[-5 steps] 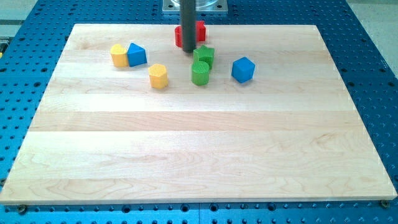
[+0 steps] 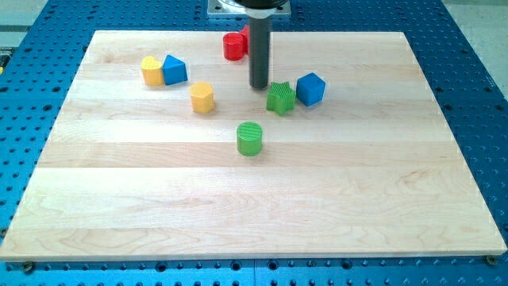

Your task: Move the green star to the green circle

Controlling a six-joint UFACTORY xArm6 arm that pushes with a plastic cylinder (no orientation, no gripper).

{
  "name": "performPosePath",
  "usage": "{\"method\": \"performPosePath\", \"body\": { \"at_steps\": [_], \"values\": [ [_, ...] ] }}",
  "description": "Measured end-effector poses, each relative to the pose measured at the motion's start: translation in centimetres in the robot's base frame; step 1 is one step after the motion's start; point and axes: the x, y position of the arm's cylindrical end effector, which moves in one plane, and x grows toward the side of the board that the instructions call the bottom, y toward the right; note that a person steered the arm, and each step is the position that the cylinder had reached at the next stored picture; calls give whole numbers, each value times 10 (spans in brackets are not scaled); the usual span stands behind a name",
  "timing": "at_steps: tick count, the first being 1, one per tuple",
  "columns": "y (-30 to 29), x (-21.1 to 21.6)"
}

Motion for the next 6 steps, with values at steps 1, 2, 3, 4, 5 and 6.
{"method": "performPosePath", "body": {
  "at_steps": [1,2,3,4,5,6],
  "values": [
    [11,43],
    [12,121],
    [28,98],
    [64,144],
    [48,172],
    [34,172]
  ]
}}
